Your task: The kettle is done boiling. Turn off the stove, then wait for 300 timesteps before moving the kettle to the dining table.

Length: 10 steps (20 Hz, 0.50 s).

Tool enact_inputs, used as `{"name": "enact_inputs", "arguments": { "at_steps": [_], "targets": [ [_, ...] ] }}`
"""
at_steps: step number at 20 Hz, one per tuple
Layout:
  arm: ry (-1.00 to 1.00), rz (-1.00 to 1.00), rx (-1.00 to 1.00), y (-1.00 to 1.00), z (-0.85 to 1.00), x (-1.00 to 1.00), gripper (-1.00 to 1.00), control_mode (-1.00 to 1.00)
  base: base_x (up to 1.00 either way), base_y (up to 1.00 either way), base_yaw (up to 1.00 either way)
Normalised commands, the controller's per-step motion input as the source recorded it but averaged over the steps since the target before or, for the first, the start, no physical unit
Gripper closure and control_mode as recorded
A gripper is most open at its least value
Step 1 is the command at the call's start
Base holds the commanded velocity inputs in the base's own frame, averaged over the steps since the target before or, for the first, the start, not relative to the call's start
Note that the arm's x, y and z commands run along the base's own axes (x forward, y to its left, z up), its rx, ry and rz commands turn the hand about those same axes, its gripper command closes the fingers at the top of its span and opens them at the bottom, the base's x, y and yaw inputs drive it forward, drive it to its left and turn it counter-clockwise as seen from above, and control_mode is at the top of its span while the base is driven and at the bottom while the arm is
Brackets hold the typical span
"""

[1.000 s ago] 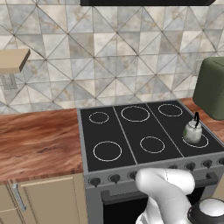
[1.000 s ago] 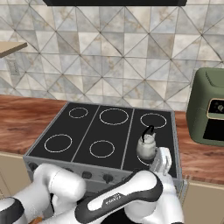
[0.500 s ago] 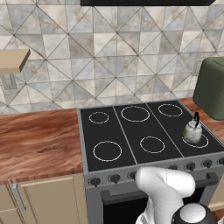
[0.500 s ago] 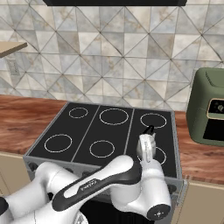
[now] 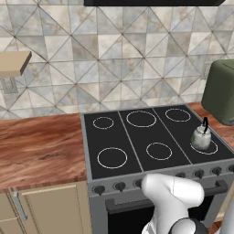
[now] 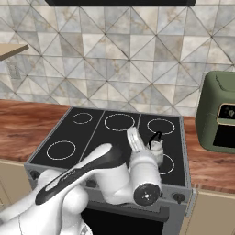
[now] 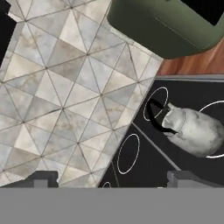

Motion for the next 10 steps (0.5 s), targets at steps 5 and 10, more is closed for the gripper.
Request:
{"name": "enact_inputs", "arguments": {
  "at_steps": [5,10],
  "targets": [
    [0.14,0.0,-0.24,0.35,0.13,0.06,-1.0,-1.0,0.0,0.0,0.0],
    [0.18,0.0,-0.21,0.3,0.18,0.09,-1.0,-1.0,0.0,0.0,0.0]
  ]
}}
